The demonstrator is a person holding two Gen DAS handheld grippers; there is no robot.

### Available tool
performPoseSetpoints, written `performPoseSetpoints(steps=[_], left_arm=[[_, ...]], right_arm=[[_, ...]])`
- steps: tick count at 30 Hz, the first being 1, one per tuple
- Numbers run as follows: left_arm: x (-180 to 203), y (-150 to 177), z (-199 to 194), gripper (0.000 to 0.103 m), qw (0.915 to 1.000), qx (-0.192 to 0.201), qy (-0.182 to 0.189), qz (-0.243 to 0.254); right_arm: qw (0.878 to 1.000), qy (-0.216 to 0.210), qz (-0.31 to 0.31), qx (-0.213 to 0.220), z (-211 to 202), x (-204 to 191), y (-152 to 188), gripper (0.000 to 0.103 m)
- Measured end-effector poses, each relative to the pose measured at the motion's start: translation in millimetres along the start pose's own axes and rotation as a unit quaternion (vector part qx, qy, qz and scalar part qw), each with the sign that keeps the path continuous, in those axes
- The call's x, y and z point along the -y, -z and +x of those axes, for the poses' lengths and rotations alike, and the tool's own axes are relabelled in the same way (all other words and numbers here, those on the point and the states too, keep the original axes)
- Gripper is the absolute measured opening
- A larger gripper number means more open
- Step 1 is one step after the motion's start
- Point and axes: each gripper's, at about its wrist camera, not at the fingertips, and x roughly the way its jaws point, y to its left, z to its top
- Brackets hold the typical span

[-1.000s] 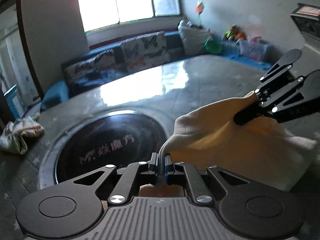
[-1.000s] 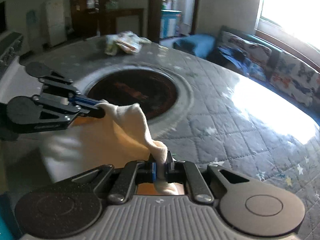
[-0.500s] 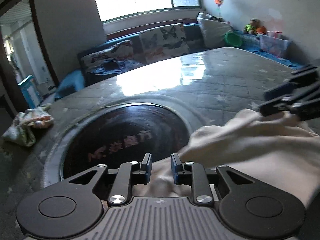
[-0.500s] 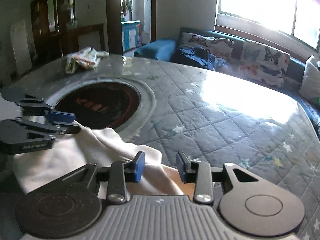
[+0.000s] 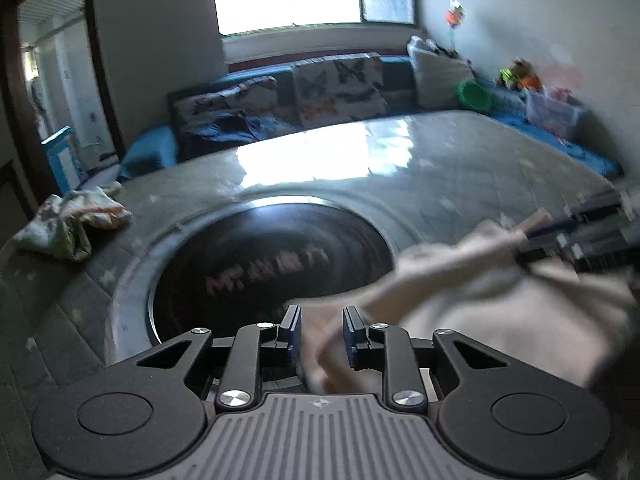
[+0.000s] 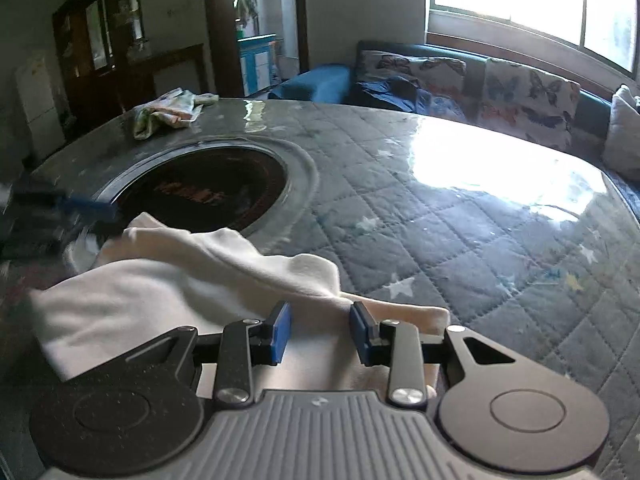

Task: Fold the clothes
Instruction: 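Carry the lifted hem with both grippers over the body toward the collar, then lower the hem onto the collar and open both grippers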

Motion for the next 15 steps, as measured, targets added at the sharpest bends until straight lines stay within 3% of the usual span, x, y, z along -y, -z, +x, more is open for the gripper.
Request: performPoseSetpoints(steps=[3,9,11,12,13,15], left_arm=[[3,4,4,0.031,1.0,-0.007,-0.001,-0.001],[4,5,5,0.03,1.0,-0.004,0.007,0.004],[3,6,7,0.025,0.9999,-0.006,0.01,0.004],[2,6,8,0.013,0.9999,-0.007,0.008,0.004],[1,6,8,0.009,0.9999,-0.008,0.006,0.003],[-2,2,4,0.006,1.0,0.001,0.007,0.007]], right_arm=[[1.0,0.001,0.002,0.007,-4,-1,1,0.033],[1.0,-0.008,-0.008,0.011,-17,-9,6,0.035],[1.0,-0.011,-0.01,0.01,-18,-12,8,0.035],[1.0,-0.013,-0.012,0.01,-19,-15,10,0.036],[1.0,-0.016,-0.017,0.011,-20,-19,10,0.036],[0.999,-0.022,-0.027,0.013,-23,-25,11,0.036]])
